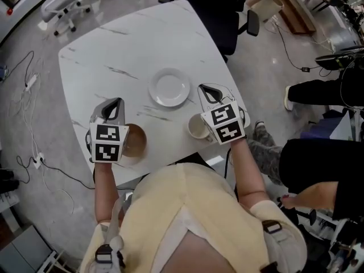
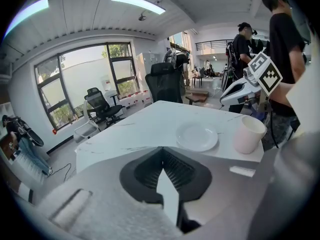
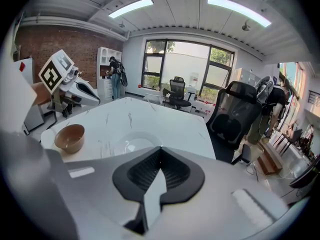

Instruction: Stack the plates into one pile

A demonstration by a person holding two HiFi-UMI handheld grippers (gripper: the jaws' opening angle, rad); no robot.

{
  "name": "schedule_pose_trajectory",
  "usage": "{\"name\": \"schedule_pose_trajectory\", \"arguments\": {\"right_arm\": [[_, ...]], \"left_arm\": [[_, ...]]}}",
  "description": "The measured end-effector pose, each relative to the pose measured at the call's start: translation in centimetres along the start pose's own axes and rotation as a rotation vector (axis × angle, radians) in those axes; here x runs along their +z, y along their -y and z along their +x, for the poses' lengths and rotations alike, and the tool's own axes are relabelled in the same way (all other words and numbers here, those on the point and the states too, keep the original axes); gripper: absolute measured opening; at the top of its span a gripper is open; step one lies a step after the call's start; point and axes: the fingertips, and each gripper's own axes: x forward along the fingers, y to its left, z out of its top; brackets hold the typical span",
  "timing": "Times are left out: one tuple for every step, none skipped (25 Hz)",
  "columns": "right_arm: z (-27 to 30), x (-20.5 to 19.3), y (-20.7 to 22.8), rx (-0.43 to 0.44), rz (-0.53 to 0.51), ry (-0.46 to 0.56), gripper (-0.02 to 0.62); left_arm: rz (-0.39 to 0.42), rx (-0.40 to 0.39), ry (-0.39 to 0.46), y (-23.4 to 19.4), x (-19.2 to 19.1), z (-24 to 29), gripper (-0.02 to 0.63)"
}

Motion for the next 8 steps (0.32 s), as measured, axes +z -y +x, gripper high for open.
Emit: {"name": "schedule_pose_trajectory", "arguments": {"right_arm": [[0.05, 0.07, -0.07, 0.002, 0.000, 0.000, 0.003], [0.08, 0.16, -0.13, 0.003, 0.001, 0.001, 0.003], [0.09, 0.24, -0.16, 0.004, 0.003, 0.002, 0.003], [0.09, 0.32, -0.19, 0.004, 0.006, 0.005, 0.003], [0.09, 0.39, -0.22, 0.003, 0.009, 0.008, 0.003], [0.08, 0.45, -0.25, 0.003, 0.011, 0.011, 0.003], [0.08, 0.52, -0.28, 0.002, 0.013, 0.014, 0.003], [0.08, 0.59, -0.32, 0.002, 0.015, 0.018, 0.003]], "left_arm": [[-0.002, 0.000, -0.001, 0.01, 0.03, 0.00, 0.006], [-0.005, 0.001, -0.001, -0.01, 0.08, -0.01, 0.006], [-0.008, 0.002, 0.000, -0.05, 0.13, -0.04, 0.006], [-0.013, 0.003, 0.001, -0.10, 0.17, -0.06, 0.006], [-0.018, 0.002, 0.003, -0.13, 0.19, -0.08, 0.006], [-0.024, 0.000, 0.005, -0.14, 0.21, -0.10, 0.006], [-0.030, -0.002, 0.008, -0.15, 0.22, -0.11, 0.006], [-0.037, -0.006, 0.011, -0.15, 0.24, -0.12, 0.006]]}}
